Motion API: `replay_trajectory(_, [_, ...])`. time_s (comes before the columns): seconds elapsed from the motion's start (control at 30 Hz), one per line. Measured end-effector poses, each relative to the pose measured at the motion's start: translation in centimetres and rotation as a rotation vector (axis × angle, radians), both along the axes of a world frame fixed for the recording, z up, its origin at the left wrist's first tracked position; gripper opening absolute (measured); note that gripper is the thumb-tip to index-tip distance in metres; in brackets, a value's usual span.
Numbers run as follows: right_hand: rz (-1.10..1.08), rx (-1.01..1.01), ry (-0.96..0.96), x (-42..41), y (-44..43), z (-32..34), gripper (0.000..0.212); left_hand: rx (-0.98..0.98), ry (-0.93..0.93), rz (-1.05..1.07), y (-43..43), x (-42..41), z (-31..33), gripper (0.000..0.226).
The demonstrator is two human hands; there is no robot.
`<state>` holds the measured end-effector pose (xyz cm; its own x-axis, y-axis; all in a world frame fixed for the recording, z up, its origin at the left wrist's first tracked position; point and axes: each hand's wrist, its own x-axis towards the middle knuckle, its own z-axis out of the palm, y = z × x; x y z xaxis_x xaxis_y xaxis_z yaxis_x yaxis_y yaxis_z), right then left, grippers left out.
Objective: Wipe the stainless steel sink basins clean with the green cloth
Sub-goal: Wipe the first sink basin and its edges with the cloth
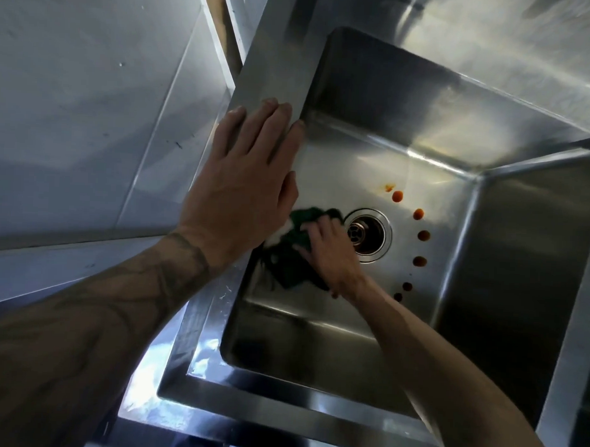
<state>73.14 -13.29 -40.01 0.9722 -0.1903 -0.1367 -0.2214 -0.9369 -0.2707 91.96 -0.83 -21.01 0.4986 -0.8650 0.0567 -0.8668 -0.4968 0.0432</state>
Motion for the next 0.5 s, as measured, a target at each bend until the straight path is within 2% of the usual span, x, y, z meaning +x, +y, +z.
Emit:
replay_trajectory(0.07, [-0.294, -0.078, 0.019, 3.0, -0.4, -0.1, 0.045, -0.007, 0.005, -0.005, 0.0, 0.1, -0.2, 0.054])
replay_trajectory(0.13, [-0.448, -0.096, 0.03, 4.8, 0.8, 0.8, 0.049, -0.013, 0.015, -0.007, 0.1, 0.1, -0.2, 0.054])
replay_trajectory(0.17, [-0.418, -0.08, 0.024, 4.3, 1.7, 1.0, 0.053, -0.009, 0.018, -0.006, 0.1, 0.1, -0.1, 0.055])
replay_trajectory(0.23, [-0.13, 0.008, 0.031, 1.3, 3.0, 1.2, 0.06, 0.004, 0.014, -0.003, 0.1, 0.0, -0.1, 0.056])
replay_trajectory(0.3, [0.172, 0.091, 0.081, -2.0, 2.9, 1.3, 0.057, 0.015, 0.008, -0.01, 0.1, 0.1, 0.0, 0.056])
replay_trajectory(0.33, [0.222, 0.101, 0.081, -2.8, 2.2, 1.0, 0.053, 0.015, 0.006, -0.011, 0.1, 0.1, 0.1, 0.056])
replay_trajectory(0.4, [0.106, 0.068, 0.034, -1.9, 1.1, 0.4, 0.048, 0.013, -0.004, 0.002, 0.0, 0.1, 0.1, 0.057])
replay_trajectory(0.5, [-0.307, -0.074, 0.005, 2.6, 1.1, 0.5, 0.05, 0.004, -0.001, -0.002, 0.0, 0.0, 0.0, 0.057])
